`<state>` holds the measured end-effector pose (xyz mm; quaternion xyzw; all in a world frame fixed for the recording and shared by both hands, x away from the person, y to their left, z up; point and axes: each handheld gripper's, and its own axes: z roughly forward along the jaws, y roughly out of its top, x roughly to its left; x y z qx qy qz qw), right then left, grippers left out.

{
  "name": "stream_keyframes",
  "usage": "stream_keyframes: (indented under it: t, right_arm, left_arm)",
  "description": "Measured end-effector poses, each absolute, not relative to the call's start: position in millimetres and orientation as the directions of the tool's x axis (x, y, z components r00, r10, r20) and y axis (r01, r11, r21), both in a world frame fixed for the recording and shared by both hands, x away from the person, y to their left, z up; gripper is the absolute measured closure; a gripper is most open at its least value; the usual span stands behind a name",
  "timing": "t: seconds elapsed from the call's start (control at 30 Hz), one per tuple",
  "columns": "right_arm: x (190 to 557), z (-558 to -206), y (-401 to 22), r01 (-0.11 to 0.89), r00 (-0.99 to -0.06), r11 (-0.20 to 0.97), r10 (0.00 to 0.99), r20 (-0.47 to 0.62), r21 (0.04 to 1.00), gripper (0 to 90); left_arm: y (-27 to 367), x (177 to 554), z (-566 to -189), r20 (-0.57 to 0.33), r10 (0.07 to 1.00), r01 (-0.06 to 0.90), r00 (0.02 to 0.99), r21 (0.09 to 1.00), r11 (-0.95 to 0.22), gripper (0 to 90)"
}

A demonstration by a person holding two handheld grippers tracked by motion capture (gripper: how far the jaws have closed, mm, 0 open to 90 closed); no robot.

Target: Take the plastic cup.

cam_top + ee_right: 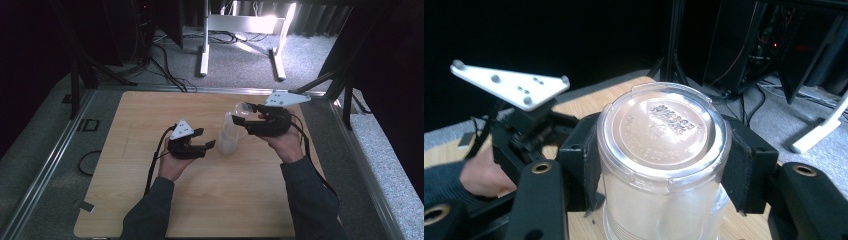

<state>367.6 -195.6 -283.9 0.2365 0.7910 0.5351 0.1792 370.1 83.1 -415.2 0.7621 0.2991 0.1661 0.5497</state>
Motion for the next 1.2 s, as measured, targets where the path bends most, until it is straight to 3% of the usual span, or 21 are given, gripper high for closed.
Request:
stream_keyframes:
  t: [0.5,1.2]
  right_arm:
    - [365.4,-298.0,-182.1,0.187,-0.844,0.369,0.535,-0.044,0.91,41.0]
    - [365.7,-318.1,-181.8,0.235,-0.857,0.291,0.512,0.057,0.927,40.9]
  left_arm:
    - [98.3,353.9,-402.9,-0.064,0.661,0.253,0.748,0.948,-0.194,28.0]
    - [109.7,338.8,-392.2,-0.045,0.653,0.213,0.756,0.96,-0.181,25.2]
